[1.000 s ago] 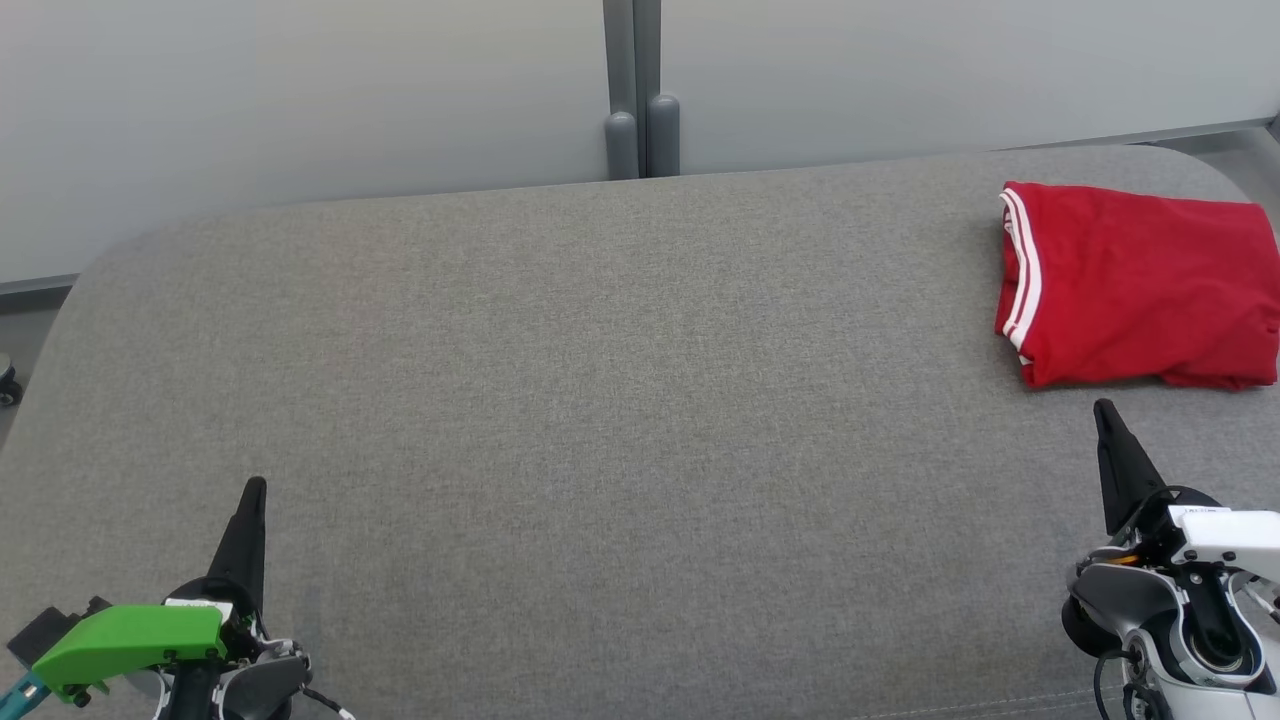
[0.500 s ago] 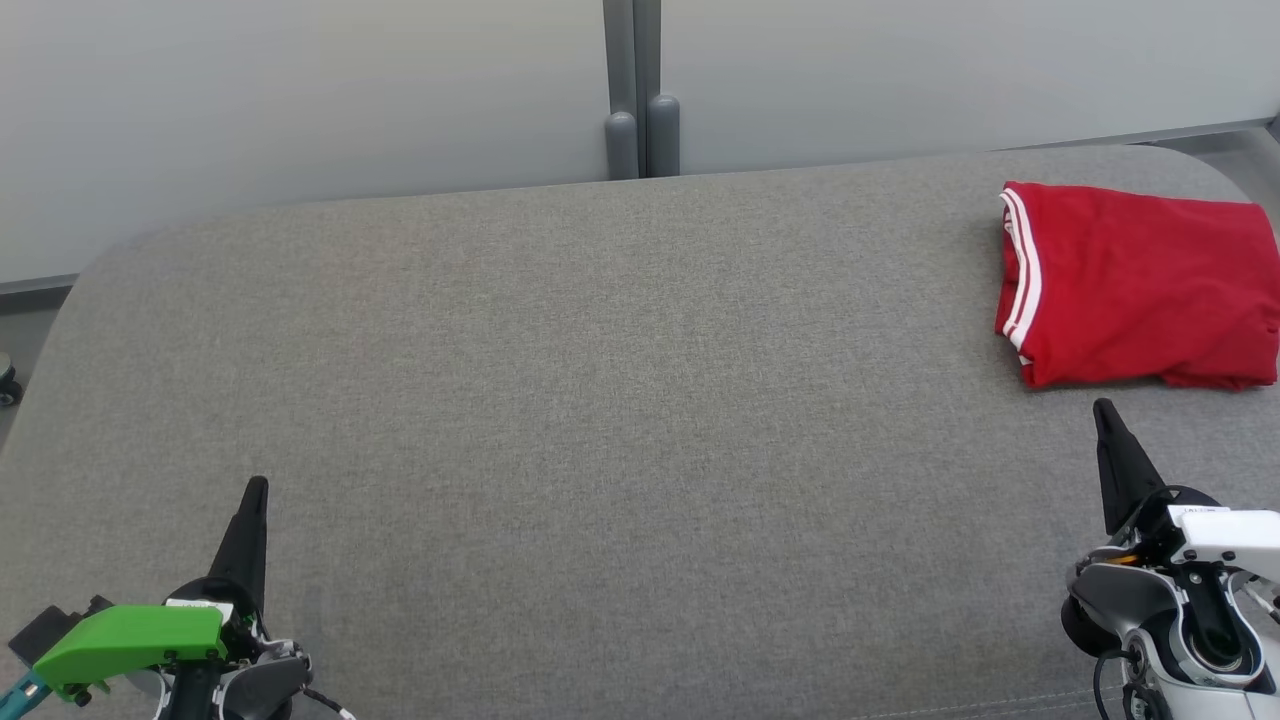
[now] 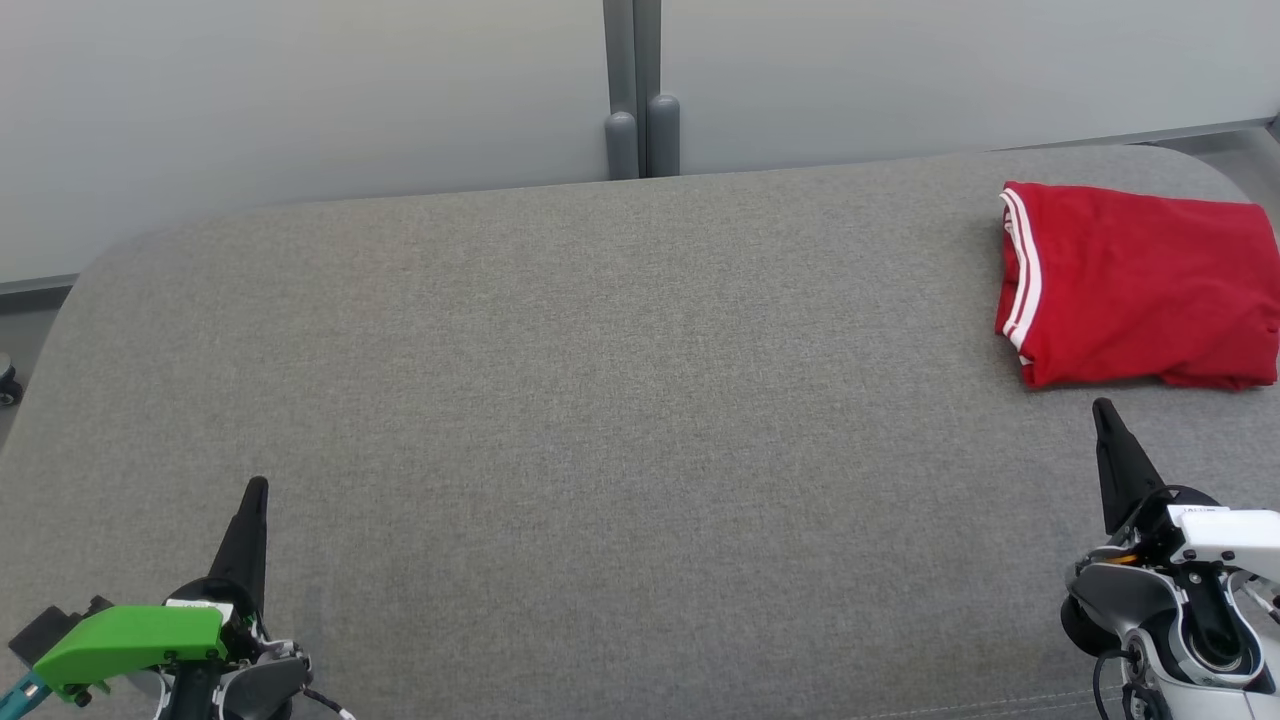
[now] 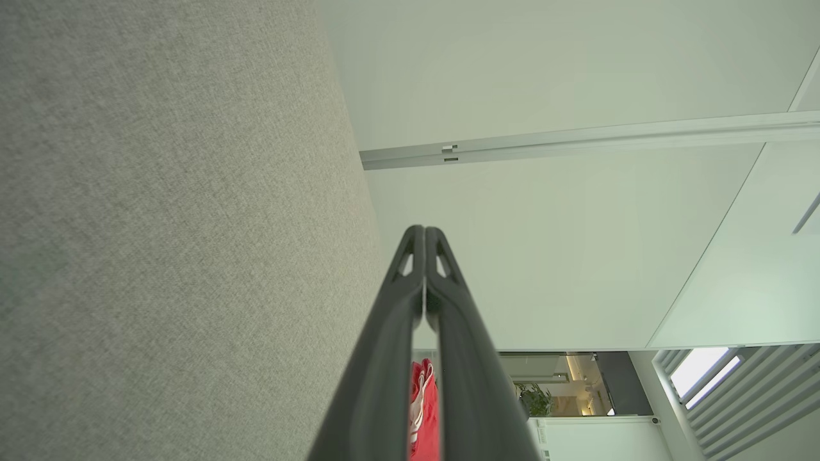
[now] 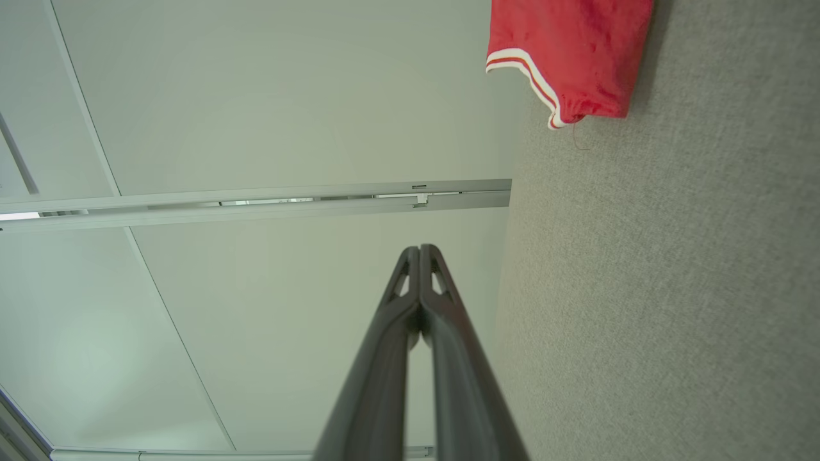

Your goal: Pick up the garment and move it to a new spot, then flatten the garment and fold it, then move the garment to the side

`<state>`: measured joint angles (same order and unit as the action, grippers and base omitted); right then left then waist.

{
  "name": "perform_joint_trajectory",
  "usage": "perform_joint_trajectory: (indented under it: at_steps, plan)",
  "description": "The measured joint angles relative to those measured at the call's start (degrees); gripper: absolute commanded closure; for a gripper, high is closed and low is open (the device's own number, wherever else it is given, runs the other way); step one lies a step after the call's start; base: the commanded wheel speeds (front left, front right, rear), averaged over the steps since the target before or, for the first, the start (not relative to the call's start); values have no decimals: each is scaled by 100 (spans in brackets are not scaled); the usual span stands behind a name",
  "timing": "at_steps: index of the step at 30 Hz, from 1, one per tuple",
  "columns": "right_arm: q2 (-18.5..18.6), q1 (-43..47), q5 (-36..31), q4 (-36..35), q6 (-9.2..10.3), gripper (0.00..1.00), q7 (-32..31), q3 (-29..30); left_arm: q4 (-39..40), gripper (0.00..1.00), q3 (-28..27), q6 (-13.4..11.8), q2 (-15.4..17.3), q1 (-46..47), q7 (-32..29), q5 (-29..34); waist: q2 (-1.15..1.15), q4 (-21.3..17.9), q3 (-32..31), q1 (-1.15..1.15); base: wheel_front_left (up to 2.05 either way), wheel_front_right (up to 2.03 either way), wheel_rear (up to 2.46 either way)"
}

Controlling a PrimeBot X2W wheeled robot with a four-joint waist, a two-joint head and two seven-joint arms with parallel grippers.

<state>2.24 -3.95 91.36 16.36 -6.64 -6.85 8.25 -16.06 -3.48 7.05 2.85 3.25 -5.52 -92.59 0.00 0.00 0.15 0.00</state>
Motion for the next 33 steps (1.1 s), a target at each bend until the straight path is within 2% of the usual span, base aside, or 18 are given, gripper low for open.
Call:
perform_joint_trajectory:
  at_steps: [33]
  plan:
    - [0, 0, 25, -19, 0, 100, 9, -12, -8, 100, -7, 0, -2, 1, -4, 0, 0, 0, 0, 0, 0, 0, 0]
